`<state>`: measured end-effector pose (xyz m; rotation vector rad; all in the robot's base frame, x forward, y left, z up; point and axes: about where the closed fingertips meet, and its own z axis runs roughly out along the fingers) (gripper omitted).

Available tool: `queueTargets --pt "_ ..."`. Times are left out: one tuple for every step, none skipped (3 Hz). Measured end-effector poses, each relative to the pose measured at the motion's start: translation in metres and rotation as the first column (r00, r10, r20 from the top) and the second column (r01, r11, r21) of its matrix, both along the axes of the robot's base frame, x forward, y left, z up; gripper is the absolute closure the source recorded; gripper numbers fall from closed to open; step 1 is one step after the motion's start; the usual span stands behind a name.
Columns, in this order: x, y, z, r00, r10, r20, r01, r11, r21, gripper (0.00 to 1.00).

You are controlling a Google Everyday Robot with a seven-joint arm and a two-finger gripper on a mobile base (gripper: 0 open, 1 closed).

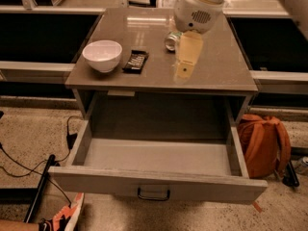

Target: Place rxbar chocolate into top drawer

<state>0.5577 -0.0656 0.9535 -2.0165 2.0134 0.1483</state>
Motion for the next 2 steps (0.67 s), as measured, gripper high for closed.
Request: queueTargets --pt "0.038 0.047 -0.03 0.9966 0.069 -0.045 -0.065 0.994 0.082 0.0" --pt "0.074 0.074 -0.052 0.9953 0.088 -0.038 -0.082 0.985 0.154 0.0"
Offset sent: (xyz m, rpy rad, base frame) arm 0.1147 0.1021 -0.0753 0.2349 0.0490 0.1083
